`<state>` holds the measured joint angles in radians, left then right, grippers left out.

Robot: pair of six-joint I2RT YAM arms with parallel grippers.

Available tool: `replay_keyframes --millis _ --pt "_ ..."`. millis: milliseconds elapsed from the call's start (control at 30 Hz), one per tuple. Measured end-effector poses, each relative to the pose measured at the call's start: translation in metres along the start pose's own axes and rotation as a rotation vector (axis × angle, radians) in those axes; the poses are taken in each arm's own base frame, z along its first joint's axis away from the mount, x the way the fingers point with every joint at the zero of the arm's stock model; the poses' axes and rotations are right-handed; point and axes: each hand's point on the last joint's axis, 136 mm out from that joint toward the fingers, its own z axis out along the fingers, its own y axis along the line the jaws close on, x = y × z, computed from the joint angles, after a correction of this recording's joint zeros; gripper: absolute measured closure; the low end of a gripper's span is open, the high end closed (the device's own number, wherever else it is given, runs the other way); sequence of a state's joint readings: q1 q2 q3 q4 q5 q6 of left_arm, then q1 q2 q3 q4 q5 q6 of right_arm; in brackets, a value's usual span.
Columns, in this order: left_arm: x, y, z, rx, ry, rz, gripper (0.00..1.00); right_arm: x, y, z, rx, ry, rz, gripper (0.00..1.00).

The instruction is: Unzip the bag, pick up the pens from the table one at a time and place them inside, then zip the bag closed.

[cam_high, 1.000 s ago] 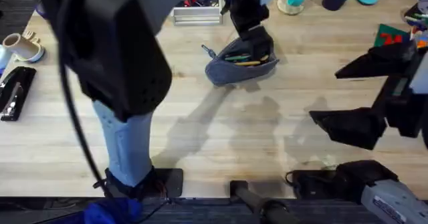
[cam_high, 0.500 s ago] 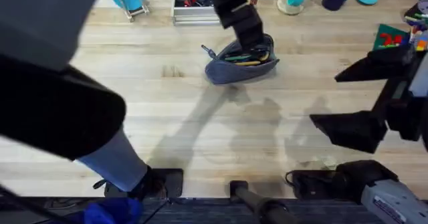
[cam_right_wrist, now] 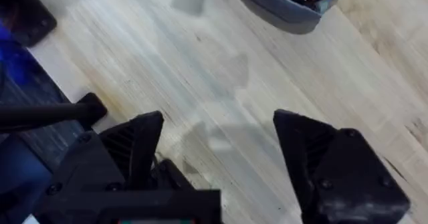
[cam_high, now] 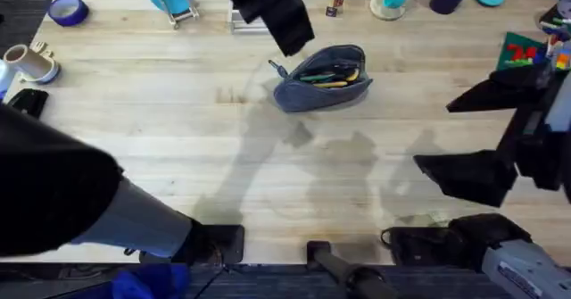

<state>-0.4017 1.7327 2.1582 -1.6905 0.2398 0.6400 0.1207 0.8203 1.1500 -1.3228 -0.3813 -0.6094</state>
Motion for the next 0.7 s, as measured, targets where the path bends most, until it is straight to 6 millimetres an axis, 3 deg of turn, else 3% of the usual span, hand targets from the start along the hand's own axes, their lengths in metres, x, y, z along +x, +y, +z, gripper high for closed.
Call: replay_keyframes --millis 300,567,700 --pt "0.008 -0.001 -0.018 -0.034 -0.034 -0.021 0.004 0.003 0.002 0.0 -0.008 0.012 0.006 0.004" --pt "0.048 -0.031 -0.013 0.006 0.019 -0.042 0.004 0.003 0.002 0.0 -0.009 0.013 0.007 0.004" --pt "0.056 -0.04 -0.02 -0.029 -0.039 -0.027 0.004 0.003 0.002 0.0 -0.009 0.013 0.007 0.003"
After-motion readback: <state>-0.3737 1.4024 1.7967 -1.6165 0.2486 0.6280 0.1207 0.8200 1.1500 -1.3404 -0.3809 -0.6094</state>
